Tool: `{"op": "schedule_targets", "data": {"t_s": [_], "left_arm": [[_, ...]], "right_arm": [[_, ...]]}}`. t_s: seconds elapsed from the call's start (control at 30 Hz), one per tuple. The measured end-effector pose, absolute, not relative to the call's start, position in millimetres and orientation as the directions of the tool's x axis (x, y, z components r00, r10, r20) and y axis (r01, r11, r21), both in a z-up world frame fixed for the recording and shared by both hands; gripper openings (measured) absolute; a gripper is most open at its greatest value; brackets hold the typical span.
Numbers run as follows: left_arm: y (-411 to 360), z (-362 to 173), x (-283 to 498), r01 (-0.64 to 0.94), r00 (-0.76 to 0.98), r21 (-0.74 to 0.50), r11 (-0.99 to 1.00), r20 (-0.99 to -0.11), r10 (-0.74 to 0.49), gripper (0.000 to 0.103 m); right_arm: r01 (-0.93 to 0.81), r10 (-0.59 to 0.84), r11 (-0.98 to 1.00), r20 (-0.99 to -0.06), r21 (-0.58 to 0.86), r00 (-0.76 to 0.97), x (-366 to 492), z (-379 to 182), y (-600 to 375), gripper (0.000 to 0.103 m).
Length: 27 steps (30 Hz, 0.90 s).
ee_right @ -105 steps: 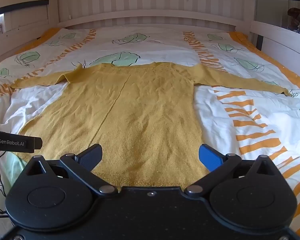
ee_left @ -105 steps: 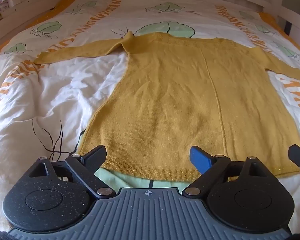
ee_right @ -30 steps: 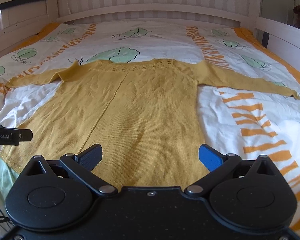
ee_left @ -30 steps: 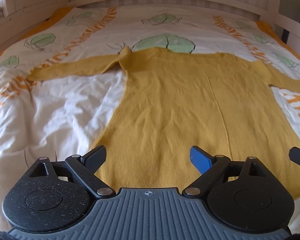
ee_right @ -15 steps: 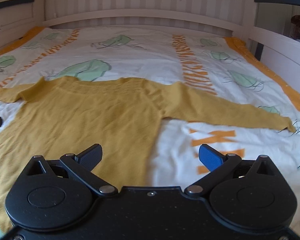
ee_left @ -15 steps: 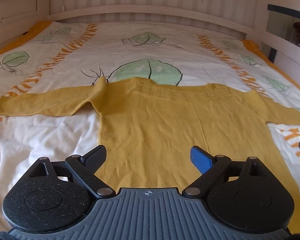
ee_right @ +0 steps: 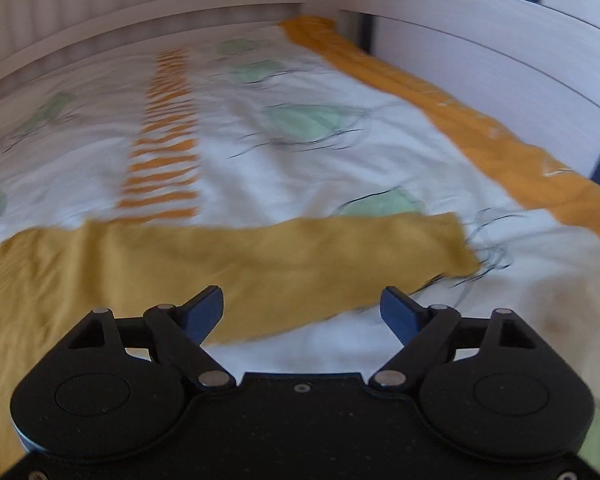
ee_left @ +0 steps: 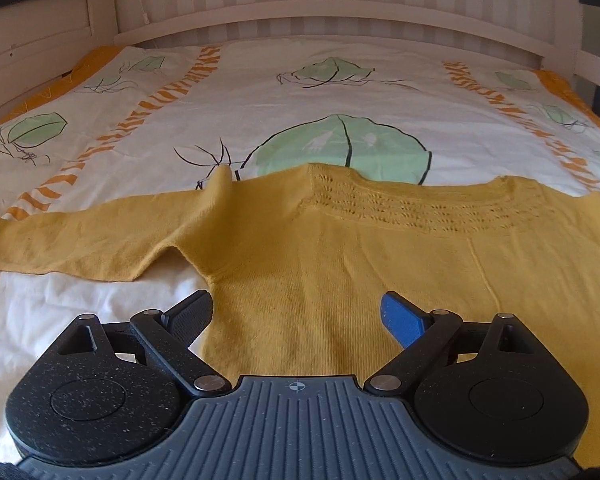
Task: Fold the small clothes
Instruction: 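Grasp the cuff of the sleeve with the right gripper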
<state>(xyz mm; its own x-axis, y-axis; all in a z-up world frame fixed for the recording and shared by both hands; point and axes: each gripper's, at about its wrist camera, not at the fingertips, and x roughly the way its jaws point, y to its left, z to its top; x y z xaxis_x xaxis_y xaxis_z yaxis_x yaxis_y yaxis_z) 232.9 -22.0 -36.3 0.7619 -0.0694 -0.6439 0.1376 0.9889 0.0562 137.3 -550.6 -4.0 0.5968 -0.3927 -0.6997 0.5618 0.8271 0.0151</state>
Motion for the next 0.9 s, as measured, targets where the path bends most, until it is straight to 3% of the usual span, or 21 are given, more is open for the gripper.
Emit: {"op": "schedule_targets", "data": {"t_s": [0.27, 0.53, 0.83, 0.87, 0.9], "left_arm": [[-32.5, -69.4, 243.6, 0.161, 0.745, 0.072, 0.984, -0.663, -0.073, 0.092], [-24.8, -76.8, 244.5, 0.15, 0.747, 0.013, 0.989, -0.657, -0.104, 0.103], [-27.6, -80.3, 246.6, 0.148, 0.745, 0.014, 0.989, -0.659, -0.102, 0.103], [-27.7, -80.5, 246.6, 0.148, 0.745, 0.014, 0.989, -0.659, -0.102, 0.103], [-27.8, -80.6, 246.6, 0.148, 0.746, 0.014, 0.989, -0.659, -0.102, 0.103]], "right_arm": [[0.67, -0.491, 0.742, -0.708, -0.035, 0.508, 147.9, -11.7, -626.1, 0.078], [0.717, -0.457, 0.697, -0.756, 0.023, 0.469, 151.7, -35.3, -664.3, 0.076], [0.73, -0.381, 0.669, -0.779, 0.139, 0.498, 147.2, -58.7, -674.9, 0.076], [0.722, -0.366, 0.675, -0.781, 0.151, 0.506, 147.1, -58.5, -674.7, 0.064], [0.712, -0.344, 0.682, -0.784, 0.17, 0.516, 146.9, -58.2, -674.8, 0.039]]}}
